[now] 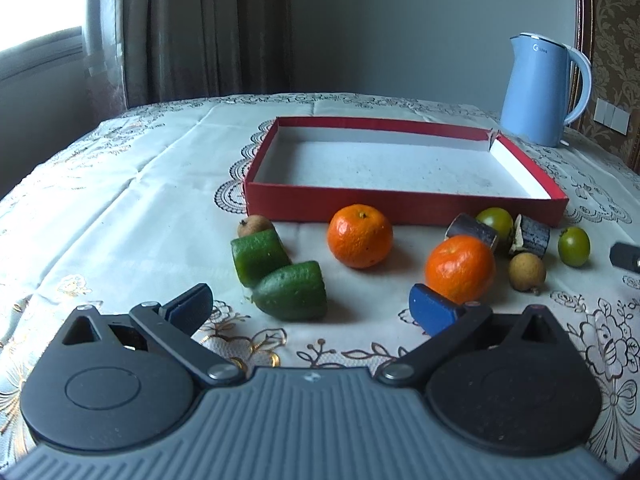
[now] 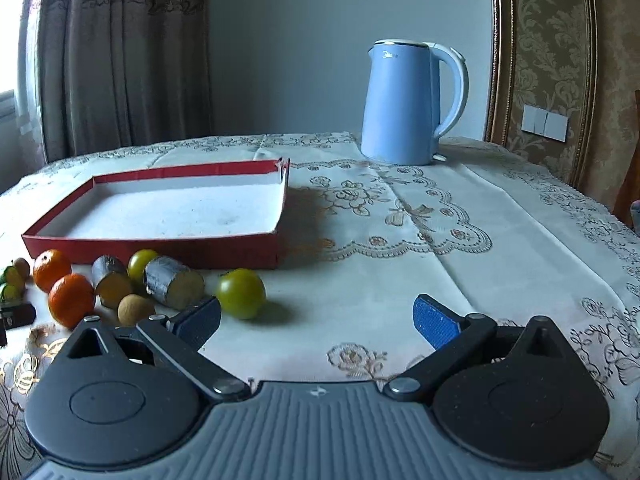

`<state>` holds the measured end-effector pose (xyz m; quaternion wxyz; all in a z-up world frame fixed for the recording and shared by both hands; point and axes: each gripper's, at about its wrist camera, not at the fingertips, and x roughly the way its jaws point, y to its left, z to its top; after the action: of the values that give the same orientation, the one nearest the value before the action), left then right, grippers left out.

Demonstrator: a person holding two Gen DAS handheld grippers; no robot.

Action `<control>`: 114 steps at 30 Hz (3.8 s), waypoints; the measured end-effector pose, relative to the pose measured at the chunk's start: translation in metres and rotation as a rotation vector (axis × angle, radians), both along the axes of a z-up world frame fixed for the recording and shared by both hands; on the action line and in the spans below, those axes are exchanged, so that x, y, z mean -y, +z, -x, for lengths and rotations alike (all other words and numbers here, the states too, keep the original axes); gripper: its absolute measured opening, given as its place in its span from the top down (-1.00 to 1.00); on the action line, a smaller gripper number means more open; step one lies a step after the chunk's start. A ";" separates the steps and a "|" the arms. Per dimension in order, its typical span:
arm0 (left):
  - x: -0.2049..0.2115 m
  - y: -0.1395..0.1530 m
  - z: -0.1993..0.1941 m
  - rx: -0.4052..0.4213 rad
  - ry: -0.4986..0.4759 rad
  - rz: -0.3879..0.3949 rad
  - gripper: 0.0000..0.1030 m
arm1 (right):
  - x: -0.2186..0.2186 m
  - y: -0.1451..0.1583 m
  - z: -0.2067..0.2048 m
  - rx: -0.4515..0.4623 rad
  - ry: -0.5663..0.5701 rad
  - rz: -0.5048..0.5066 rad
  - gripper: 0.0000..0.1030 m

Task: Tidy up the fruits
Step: 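Close the right gripper around the green round fruit, then carry the green round fruit into the red box and open the right gripper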

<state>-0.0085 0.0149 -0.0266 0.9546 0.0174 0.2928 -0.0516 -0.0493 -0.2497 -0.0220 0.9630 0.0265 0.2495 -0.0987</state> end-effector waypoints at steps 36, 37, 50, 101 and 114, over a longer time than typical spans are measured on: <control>-0.013 -0.001 0.000 0.029 -0.065 0.032 -1.00 | -0.017 -0.018 -0.050 -0.067 0.159 -0.026 0.35; -0.012 0.000 -0.001 0.028 -0.067 0.036 -1.00 | -0.016 -0.017 -0.049 -0.061 0.158 -0.027 0.35; -0.012 -0.005 -0.010 0.001 -0.057 0.060 -1.00 | -0.017 0.001 -0.053 -0.004 0.161 0.009 0.35; -0.012 -0.006 -0.011 0.008 -0.060 0.067 -1.00 | -0.025 -0.012 -0.168 -0.123 0.205 0.017 0.14; -0.015 -0.006 -0.006 0.032 -0.050 0.081 -1.00 | -0.018 0.002 -0.101 0.065 0.140 0.072 -0.70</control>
<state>-0.0028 0.0302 -0.0322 0.9575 -0.0131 0.2747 -0.0872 0.0513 -0.2319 -0.0203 0.9754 -0.0226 0.2158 -0.0393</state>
